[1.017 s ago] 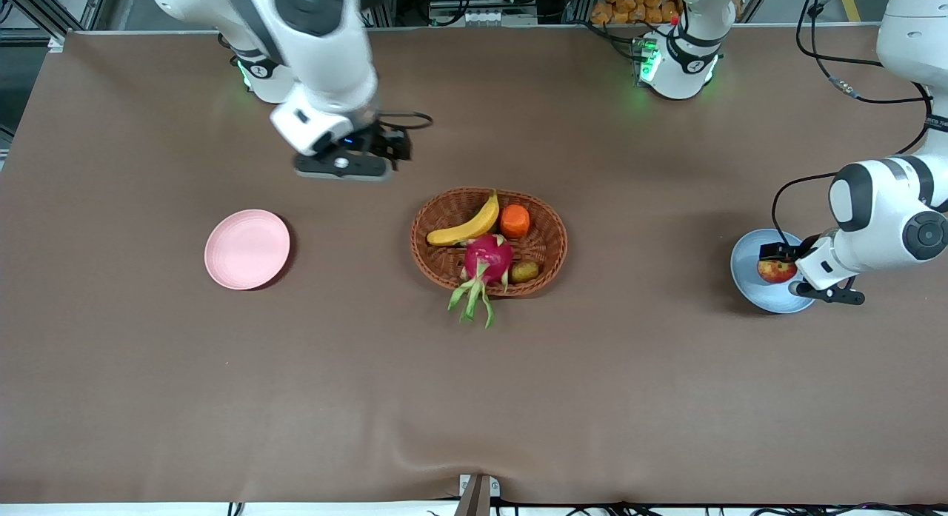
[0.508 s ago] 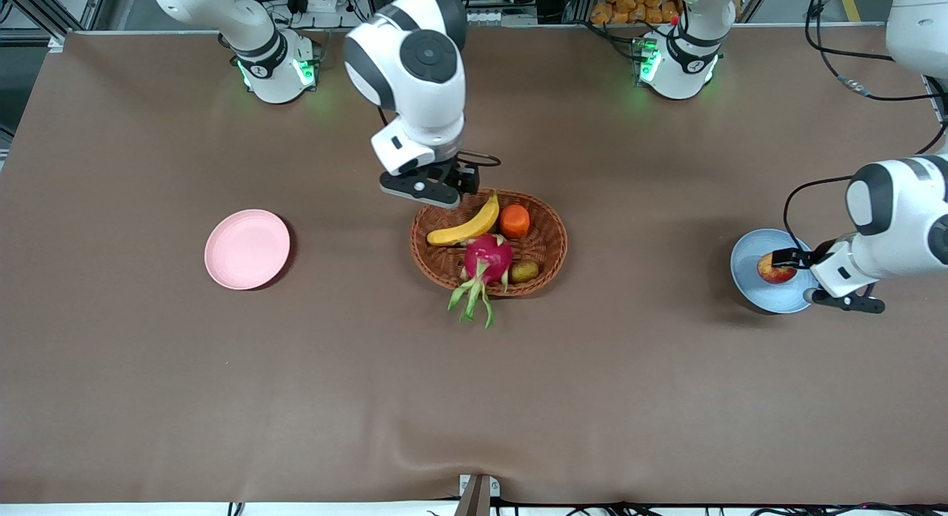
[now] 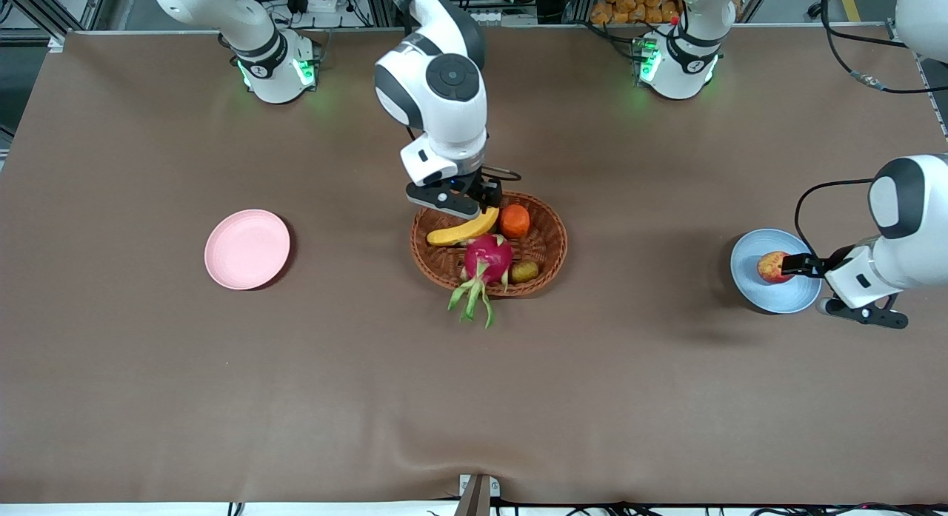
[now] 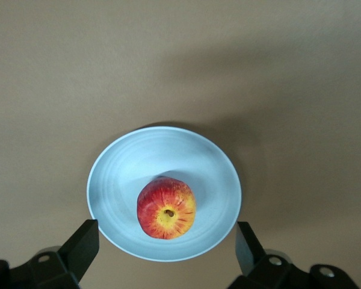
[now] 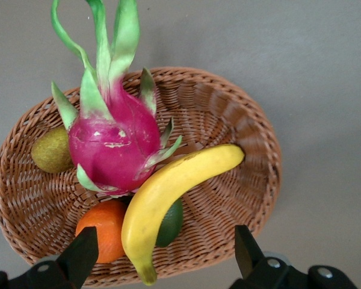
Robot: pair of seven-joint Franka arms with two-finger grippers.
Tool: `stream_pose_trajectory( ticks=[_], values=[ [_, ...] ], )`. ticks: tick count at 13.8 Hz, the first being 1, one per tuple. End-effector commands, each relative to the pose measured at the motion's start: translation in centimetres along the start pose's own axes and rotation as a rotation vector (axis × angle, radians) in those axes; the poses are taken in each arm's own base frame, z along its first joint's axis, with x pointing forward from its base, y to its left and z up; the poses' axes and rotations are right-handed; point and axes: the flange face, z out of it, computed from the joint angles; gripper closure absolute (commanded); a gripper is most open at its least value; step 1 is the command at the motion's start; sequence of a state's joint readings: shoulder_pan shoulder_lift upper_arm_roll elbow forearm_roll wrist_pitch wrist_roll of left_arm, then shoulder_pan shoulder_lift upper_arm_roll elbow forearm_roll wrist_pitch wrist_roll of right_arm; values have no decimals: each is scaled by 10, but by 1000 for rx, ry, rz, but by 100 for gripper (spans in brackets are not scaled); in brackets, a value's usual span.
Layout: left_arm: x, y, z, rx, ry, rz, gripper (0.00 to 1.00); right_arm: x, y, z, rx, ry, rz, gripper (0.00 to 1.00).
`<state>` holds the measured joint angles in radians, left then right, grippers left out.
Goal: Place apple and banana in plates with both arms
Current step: 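Open the left gripper and raise it while the right gripper descends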
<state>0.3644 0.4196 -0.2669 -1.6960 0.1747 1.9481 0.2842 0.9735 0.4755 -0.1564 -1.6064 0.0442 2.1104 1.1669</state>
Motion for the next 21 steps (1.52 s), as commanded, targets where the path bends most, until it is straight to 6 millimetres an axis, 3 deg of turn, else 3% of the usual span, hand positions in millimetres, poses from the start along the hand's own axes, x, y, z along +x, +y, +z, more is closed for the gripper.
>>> stream_pose_trajectory(
  ticks=[1, 3, 6, 8, 12, 14, 18, 21],
  values=[
    [5, 6, -33, 14, -8, 16, 0, -8, -14, 17, 30, 5, 62, 0],
    [8, 14, -41, 7, -4, 26, 0, -16, -20, 30, 42, -1, 77, 0],
    [5, 32, -81, 39, 44, 46, 0, -20, -25, 42, 65, -29, 105, 0],
    [6, 64, -103, 68, 55, 89, 0, -28, -27, 52, 52, -31, 95, 0],
    [-5, 95, -151, 153, 108, 108, 0, -33, -28, 70, 35, -33, 97, 2],
    [-19, 97, -178, 165, 145, 89, 0, -33, -28, 78, 34, -33, 99, 4],
    [-61, 96, -214, 41, 133, 11, 0, -32, -30, 85, 48, -27, 102, 6],
    [-90, 107, -240, 17, 115, -35, 0, -32, -30, 87, 49, -26, 101, 17]
  ],
)
